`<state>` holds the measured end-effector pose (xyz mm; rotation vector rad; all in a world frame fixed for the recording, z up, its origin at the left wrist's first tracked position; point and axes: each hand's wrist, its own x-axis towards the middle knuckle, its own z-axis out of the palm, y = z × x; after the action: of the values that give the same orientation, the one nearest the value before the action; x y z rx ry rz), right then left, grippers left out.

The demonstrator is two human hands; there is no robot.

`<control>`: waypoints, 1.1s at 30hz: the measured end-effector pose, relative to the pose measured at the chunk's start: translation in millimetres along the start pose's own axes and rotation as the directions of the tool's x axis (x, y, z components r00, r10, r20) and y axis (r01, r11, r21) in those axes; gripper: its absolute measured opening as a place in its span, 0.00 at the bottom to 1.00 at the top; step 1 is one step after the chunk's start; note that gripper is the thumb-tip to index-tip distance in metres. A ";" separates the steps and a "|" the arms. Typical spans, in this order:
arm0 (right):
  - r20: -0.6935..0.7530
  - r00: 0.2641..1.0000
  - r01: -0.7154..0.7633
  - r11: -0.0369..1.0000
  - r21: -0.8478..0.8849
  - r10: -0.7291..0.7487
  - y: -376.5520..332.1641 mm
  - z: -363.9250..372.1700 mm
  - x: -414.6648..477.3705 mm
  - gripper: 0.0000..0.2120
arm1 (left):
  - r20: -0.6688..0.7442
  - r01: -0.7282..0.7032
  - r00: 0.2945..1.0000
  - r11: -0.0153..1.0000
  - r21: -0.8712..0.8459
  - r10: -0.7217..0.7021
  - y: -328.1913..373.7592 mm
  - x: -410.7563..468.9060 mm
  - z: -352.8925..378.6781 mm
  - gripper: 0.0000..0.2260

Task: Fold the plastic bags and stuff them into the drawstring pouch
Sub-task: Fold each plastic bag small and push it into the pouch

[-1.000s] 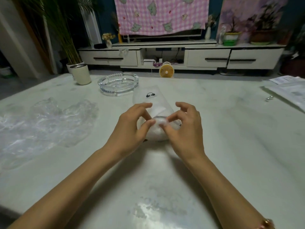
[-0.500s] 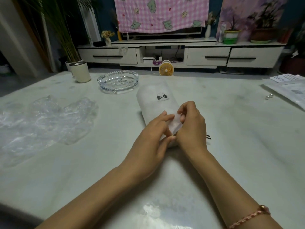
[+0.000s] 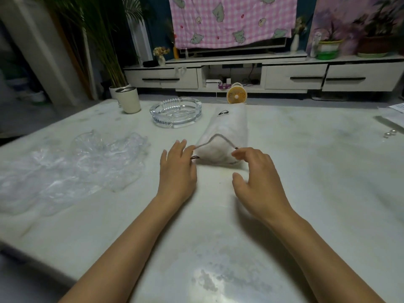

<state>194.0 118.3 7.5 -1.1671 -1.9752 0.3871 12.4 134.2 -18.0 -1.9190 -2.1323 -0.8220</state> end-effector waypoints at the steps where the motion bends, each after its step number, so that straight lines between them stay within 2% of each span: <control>1: 0.006 1.000 0.017 1.000 -0.011 -0.017 -1.7 0.2 0.5 0.18 | -0.022 0.054 0.998 0.998 0.045 -0.053 -13.7 -2.9 -2.6 0.21; 3: 0.025 0.999 0.047 0.999 -0.019 -0.047 -7.3 4.8 1.8 0.17 | -0.052 0.215 0.976 0.966 0.146 -0.210 -46.7 -9.8 -13.5 0.21; 5: 0.044 0.997 0.066 0.997 -0.031 -0.065 -9.9 10.0 1.6 0.16 | -0.069 0.350 0.937 0.921 0.169 -0.344 -73.1 -16.6 -25.8 0.17; 7: 0.066 0.995 0.078 0.996 -0.039 -0.075 -10.8 13.4 -1.0 0.16 | -0.103 0.397 0.917 0.903 0.163 -0.385 -86.4 -23.6 -32.4 0.08; 8: 0.077 0.994 0.082 0.996 -0.036 -0.079 -11.4 15.3 -2.0 0.15 | -0.135 0.394 0.918 0.902 0.178 -0.374 -90.4 -26.2 -35.0 0.07; 11: 0.088 0.994 0.075 0.997 -0.029 -0.072 -9.5 16.2 -4.7 0.14 | -0.227 0.318 0.934 0.931 0.177 -0.276 -91.0 -29.1 -36.5 0.07; 15: 0.073 0.994 0.081 0.997 -0.012 -0.080 -9.0 14.1 -5.9 0.13 | -0.424 0.087 0.906 0.985 0.146 -0.017 -75.7 -44.2 -43.3 0.08; 17: 0.055 0.996 0.077 0.997 0.005 -0.077 -9.5 13.7 -5.0 0.13 | -0.447 -0.040 0.889 0.989 0.139 0.099 -64.9 -61.2 -48.1 0.09; 20: 0.051 0.996 0.063 0.996 0.069 -0.067 -9.9 15.2 -4.2 0.15 | -0.333 -0.243 0.911 0.969 0.046 0.245 -50.8 -91.1 -56.8 0.10; 24: 0.101 0.984 0.137 0.985 0.105 -0.148 -16.4 15.0 -7.8 0.27 | -0.097 -0.452 0.892 0.883 -0.128 0.442 -40.0 -117.0 -65.1 0.07; 28: 0.304 0.917 0.236 0.965 0.111 -0.259 -26.9 20.1 -16.0 0.30 | 0.010 -0.512 0.848 0.824 -0.244 0.530 -28.5 -133.8 -68.6 0.07; 31: 0.377 0.898 0.152 0.963 0.221 -0.228 -36.9 25.1 -24.1 0.22 | -0.018 -0.474 0.863 0.795 -0.378 0.505 -13.6 -138.8 -75.2 0.10; 33: 0.349 0.914 0.136 0.968 0.213 -0.205 -39.2 27.3 -27.1 0.13 | -0.070 -0.386 0.915 0.809 -0.443 0.398 -10.2 -132.4 -83.6 0.12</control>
<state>157.0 78.3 0.7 -0.8380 -2.2869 0.7247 4.6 -22.4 -12.4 -2.4847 -1.5429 -1.2791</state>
